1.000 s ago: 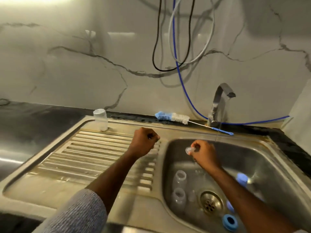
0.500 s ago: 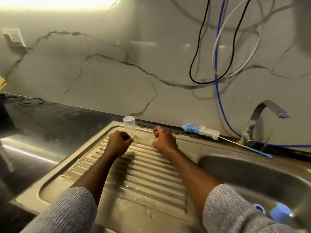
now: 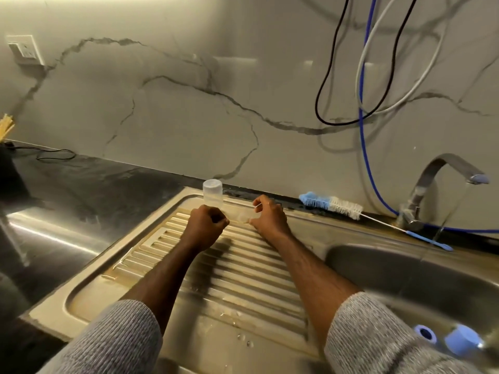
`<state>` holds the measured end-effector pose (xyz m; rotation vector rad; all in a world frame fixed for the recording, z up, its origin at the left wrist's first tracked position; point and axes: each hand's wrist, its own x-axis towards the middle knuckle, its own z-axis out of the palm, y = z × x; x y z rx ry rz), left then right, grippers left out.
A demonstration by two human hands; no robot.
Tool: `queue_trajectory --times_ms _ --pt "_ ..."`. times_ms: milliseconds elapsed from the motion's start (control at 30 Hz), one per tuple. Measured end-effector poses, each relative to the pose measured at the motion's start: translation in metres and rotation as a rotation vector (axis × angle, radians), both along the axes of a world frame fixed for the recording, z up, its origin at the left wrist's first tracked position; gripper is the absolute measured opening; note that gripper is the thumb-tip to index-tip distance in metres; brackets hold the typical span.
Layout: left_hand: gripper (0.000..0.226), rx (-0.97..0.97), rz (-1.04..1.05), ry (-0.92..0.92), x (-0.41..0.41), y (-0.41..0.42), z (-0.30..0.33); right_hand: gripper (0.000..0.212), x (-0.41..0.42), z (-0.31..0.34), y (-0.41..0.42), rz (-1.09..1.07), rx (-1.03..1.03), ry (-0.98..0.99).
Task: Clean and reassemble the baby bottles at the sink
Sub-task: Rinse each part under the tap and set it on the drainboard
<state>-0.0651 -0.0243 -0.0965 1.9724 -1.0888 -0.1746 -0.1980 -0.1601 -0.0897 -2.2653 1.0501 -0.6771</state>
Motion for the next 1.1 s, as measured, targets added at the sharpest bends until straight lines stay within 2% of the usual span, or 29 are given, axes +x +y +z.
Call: queue_trajectory --times_ms 233,333,500,633,733,833,900,1000,1100 --pt "0.014 -0.099 -0.168 0.021 -0.081 -0.055 0.005 0.023 -0.117 -0.012 -0.015 0.019 -0.041 -0.048" --pt "0.011 -0.149 -0.261 0.011 -0.143 -0.087 0.006 0.029 -0.185 -0.022 -0.027 -0.028 -0.040 -0.012" --pt "0.010 -0.062 -0.488 0.006 -0.252 -0.128 -0.015 0.032 -0.306 -0.048 -0.052 -0.227 0.009 0.099" --pt "0.014 0.036 -0.498 0.058 -0.313 -0.150 -0.039 0.023 -0.377 -0.072 -0.070 -0.453 0.082 0.105" --pt "0.020 0.067 -0.455 0.121 -0.330 -0.160 -0.054 0.022 -0.392 -0.089 -0.078 -0.420 0.142 0.271" --pt "0.026 0.076 -0.419 0.162 -0.325 -0.165 -0.062 0.042 -0.387 -0.098 -0.080 -0.366 0.178 0.439" --pt "0.021 0.080 -0.418 0.175 -0.319 -0.165 -0.066 0.048 -0.384 -0.106 -0.078 -0.332 0.154 0.594" --pt "0.017 0.074 -0.442 0.208 -0.319 -0.167 -0.067 0.039 -0.381 -0.118 -0.073 -0.286 0.079 0.803" --pt "0.015 0.071 -0.465 0.219 -0.324 -0.170 -0.067 0.030 -0.378 -0.123 -0.072 -0.274 0.017 0.785"
